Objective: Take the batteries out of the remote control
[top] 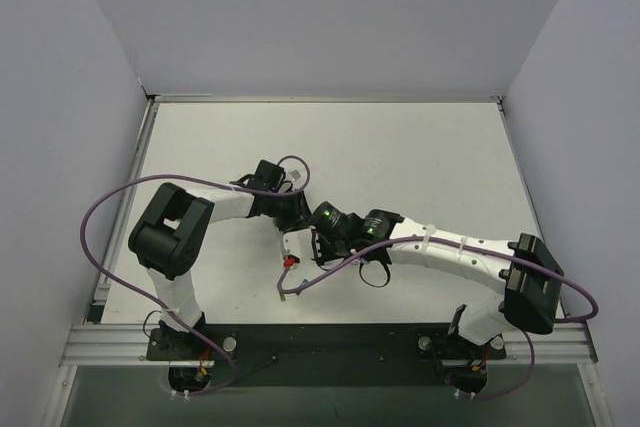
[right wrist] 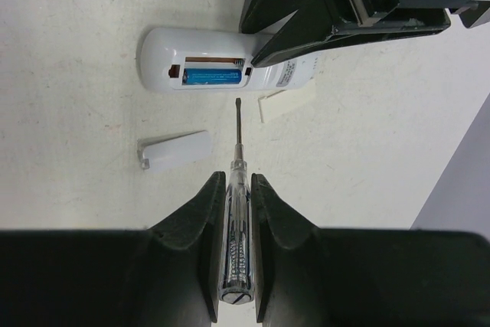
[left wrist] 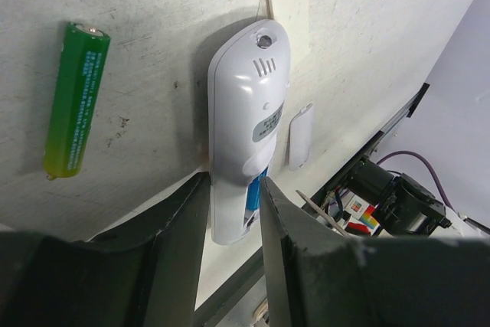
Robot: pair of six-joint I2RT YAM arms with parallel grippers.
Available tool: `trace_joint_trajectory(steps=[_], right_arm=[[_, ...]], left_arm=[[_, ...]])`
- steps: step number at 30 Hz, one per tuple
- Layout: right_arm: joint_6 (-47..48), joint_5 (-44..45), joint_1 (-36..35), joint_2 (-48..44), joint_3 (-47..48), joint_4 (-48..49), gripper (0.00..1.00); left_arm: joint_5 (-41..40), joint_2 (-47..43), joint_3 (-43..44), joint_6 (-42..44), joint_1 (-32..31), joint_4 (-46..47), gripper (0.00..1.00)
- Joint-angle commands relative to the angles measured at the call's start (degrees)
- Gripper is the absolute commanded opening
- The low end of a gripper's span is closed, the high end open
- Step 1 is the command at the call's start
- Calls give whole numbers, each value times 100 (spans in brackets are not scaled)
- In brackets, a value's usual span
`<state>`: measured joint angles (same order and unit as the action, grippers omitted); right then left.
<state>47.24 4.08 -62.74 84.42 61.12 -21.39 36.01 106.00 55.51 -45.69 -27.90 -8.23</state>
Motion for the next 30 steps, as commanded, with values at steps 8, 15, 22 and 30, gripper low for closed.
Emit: trace_joint_trajectory(steps=[8, 15, 22, 30], right_arm=[[-708, 331, -81, 390, 567, -507, 0], [-796, 454, -72, 505, 471, -331, 0], [-954, 340, -80, 523, 427, -278, 0], [-1059, 111, -72, 575, 462, -261, 0]], left_arm=[[99, 9, 127, 96, 13, 226, 42], [20, -9, 75, 166, 13, 172, 43], [20, 35, 74, 131, 13, 208, 43], [3, 27, 66, 122, 13, 181, 43]])
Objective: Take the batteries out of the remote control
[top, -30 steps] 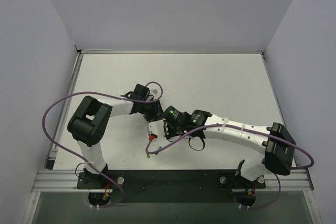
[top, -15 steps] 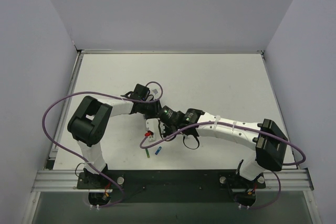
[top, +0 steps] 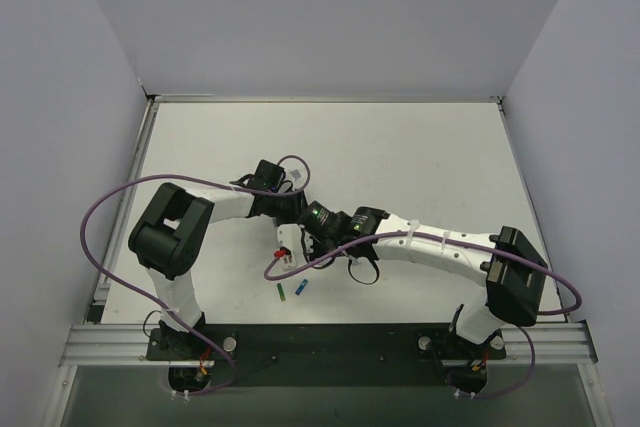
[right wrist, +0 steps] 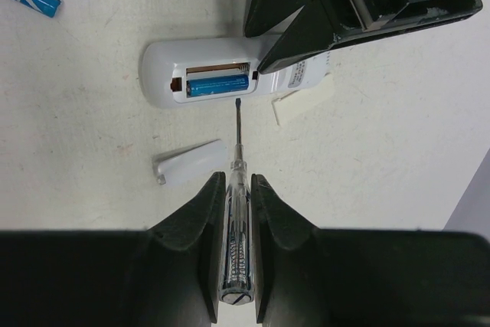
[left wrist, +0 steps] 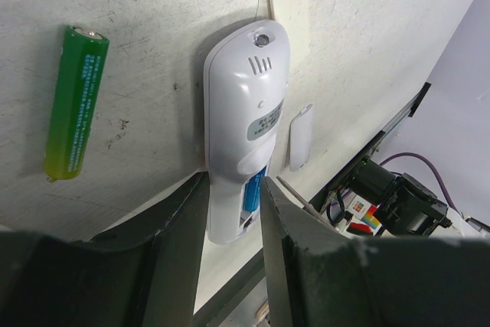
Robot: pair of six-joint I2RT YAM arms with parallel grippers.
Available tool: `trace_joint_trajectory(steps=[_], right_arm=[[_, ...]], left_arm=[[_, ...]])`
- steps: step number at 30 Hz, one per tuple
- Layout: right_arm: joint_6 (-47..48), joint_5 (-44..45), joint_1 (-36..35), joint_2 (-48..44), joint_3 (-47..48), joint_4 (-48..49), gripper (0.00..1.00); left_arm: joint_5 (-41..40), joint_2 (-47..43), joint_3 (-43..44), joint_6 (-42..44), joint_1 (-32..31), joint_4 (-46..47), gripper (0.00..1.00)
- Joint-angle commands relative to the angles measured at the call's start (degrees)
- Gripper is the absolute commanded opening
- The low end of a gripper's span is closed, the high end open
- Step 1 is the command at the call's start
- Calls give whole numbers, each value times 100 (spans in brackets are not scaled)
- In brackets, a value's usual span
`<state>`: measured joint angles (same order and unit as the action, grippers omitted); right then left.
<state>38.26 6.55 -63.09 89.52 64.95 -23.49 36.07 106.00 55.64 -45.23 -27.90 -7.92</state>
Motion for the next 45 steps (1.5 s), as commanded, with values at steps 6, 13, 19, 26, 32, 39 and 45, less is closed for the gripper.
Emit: trace_joint_trajectory(steps=[6, 13, 19, 26, 32, 39, 45], right_arm=[[-187, -206, -37, 145, 79, -51, 0], [-284, -224, -2, 259, 79, -51, 0], [-389, -277, 34, 374, 150, -77, 0], [-495, -136, 51, 690, 439, -393, 0], [-662, -171, 209, 1077, 730, -561, 0], [-916, -302, 587, 822, 89, 142, 0], [-1110, -496, 939, 304, -562, 687, 0]], left_arm=[[-4, 35, 17, 58, 13, 177, 43], [5, 35, -26, 50, 13, 203, 43], [5, 18, -105, -3, 13, 256, 42], [-13, 9, -185, -38, 13, 344, 42], [-21, 0, -325, -117, 4, 449, 42], [-57, 17, -369, -152, 4, 467, 39], [-101, 79, -360, -152, 4, 432, 39]])
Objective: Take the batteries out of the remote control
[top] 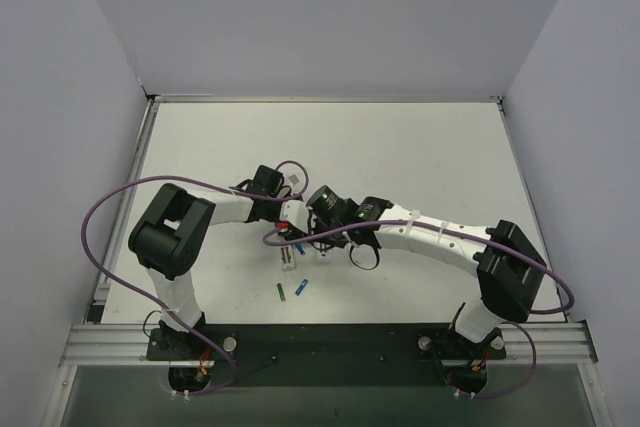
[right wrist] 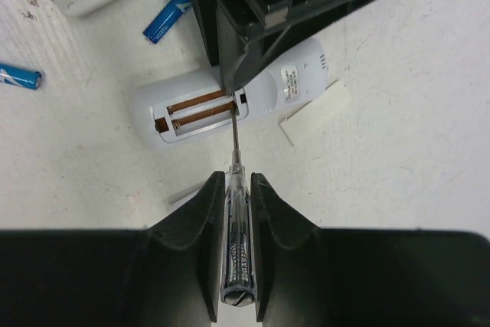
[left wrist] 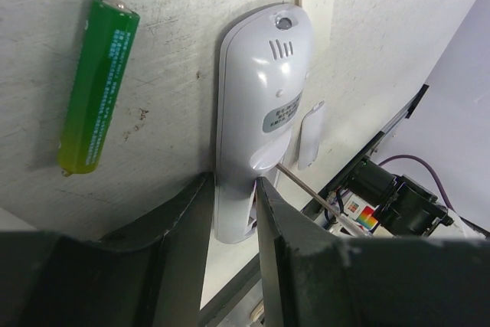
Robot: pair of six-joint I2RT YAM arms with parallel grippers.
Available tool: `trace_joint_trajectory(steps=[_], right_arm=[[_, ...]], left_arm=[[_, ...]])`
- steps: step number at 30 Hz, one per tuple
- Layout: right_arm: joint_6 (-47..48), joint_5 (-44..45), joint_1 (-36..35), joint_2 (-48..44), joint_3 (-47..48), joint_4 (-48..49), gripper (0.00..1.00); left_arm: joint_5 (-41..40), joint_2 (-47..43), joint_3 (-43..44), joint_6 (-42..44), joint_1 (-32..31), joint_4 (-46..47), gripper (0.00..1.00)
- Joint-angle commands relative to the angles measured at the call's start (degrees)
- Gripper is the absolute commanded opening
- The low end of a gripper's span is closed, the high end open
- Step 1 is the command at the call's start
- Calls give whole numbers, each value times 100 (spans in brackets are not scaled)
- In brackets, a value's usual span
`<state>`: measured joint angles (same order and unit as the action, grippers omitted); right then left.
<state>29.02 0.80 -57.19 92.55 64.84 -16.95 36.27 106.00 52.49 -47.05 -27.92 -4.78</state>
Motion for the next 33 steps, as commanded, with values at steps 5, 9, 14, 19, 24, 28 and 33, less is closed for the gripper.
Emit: trace_joint_trajectory(steps=[5, 9, 14, 19, 24, 28, 33], right_arm=[[-194, -227, 401, -281, -710, 174, 0], [-265, -405, 410, -474, -561, 183, 0], [-247, -379, 402, -642, -463, 139, 0], [-256, -308, 419, -879, -402, 25, 0], [-440, -317, 445, -1195, -411, -28, 0], [-739, -291, 516, -1485, -498, -54, 0], [-1468, 235, 752, -1994, -665, -1, 0]], left_arm=[[-94, 79, -11, 3, -11, 152, 39], [-76, 44, 121, 29, -11, 73, 39], [-50, -26, 314, 108, -11, -129, 39], [-32, -79, 569, 178, -3, -296, 39], [-15, -149, 798, 222, -3, -471, 39], [3, -324, 903, 231, 6, -577, 39], [-120, -641, 1087, 389, 6, -823, 39]])
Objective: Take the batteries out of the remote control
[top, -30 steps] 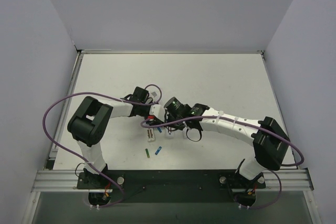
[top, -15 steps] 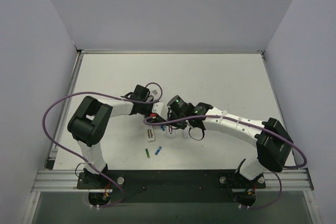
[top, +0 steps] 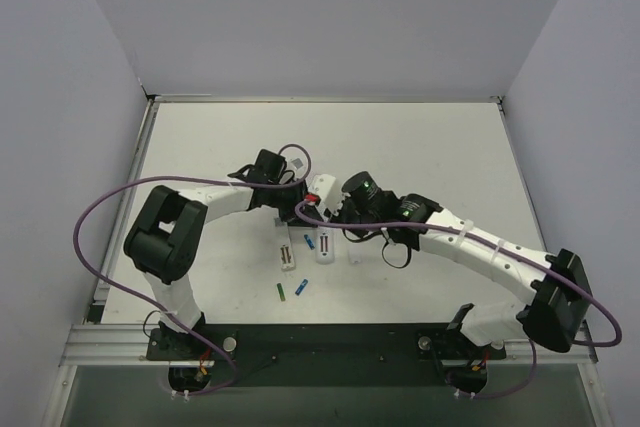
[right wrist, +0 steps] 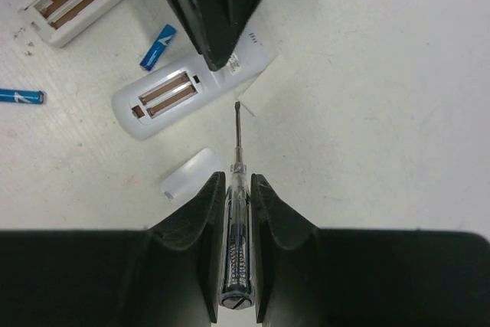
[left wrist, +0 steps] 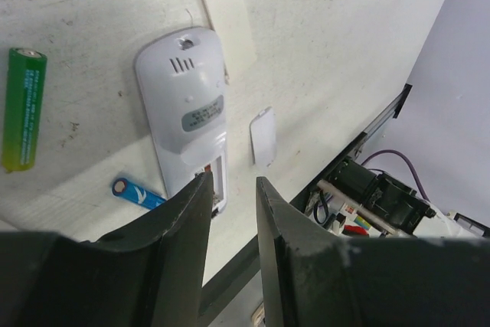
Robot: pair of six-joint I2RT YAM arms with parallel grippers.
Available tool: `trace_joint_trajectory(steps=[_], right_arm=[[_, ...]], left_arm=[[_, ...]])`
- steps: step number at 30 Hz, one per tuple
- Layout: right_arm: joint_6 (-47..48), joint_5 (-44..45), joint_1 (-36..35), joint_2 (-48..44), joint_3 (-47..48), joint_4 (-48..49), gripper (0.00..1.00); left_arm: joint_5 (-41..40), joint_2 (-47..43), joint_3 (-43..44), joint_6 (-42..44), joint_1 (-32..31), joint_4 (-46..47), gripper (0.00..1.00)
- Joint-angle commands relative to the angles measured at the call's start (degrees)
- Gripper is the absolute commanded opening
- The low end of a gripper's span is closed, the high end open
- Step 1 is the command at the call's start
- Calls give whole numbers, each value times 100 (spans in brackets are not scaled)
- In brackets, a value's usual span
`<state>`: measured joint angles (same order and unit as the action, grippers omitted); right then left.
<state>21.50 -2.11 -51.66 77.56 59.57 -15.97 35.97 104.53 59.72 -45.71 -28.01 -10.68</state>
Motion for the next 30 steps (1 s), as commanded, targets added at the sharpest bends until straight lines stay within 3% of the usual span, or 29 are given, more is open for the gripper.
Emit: trace_joint_trajectory(steps=[1, 5, 8, 10, 11, 19, 24, 30], right_arm=[[-1048, 640, 235, -566, -165, -100, 0], [-1840, 1247, 341, -891, -358, -196, 0], [-2471, 1563, 367, -1111, -569, -240, 0], [-2737, 1757, 402, -1199, -753, -240, 0], [-2817, 1845, 411, -1208, -815, -240, 0], [-3678, 2118, 762, -1322, -1342, 154, 0], [-4091, 1951, 1201, -1130, -1817, 769, 2], [-4364, 2065, 1264, -979, -2256, 1209, 4]], left_arm=[[-168, -652, 391, 308, 15, -364, 39], [-441, -1136, 531, 685, 15, -698, 44], [-809, -1671, 514, 931, 24, -918, 59], [-1082, -2153, 374, 1029, 32, -919, 89], [-1179, -2313, 321, 1151, 32, -927, 91], [-2330, -3648, -320, 1688, 181, -1288, 94], [-2839, -4449, -970, 1978, 541, -867, 94], [-2622, -5100, -1130, 2181, 955, -918, 94]])
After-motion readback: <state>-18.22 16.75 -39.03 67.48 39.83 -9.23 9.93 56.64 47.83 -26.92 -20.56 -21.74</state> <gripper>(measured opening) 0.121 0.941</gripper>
